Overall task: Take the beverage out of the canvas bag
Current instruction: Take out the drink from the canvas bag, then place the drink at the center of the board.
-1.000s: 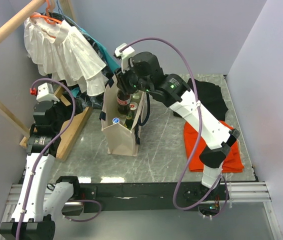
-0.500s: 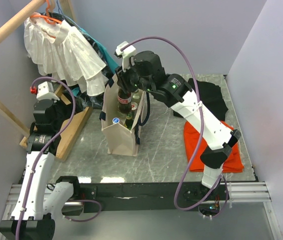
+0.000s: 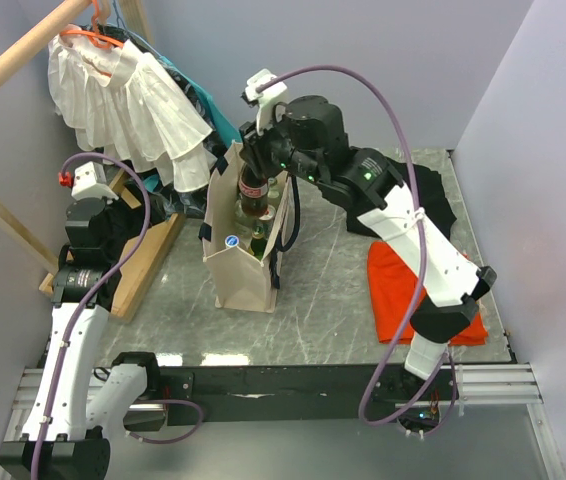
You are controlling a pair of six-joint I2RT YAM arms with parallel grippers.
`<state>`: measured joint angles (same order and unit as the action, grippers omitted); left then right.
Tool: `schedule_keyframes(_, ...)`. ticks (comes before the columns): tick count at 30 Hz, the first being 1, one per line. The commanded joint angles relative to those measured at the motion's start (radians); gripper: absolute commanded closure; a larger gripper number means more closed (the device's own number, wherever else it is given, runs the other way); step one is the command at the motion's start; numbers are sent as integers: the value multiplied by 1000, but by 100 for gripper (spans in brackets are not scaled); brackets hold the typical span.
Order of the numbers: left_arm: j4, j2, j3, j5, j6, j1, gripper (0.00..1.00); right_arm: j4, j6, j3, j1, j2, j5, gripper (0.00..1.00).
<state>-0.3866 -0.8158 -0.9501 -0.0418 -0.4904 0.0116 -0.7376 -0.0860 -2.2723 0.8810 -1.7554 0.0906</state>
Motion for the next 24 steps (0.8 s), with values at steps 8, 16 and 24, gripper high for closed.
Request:
schedule_keyframes(8, 34, 7, -26, 23, -5, -1, 4, 296, -96, -49, 4, 154, 127, 100)
schedule_keyframes(16, 14, 12, -42, 17, -7, 1, 4, 302, -150, -87, 4, 154, 196, 100)
schedule_keyframes(24, 18, 26, -33, 25, -17, 1, 4, 333, -181, -58, -2, 174, 302, 100)
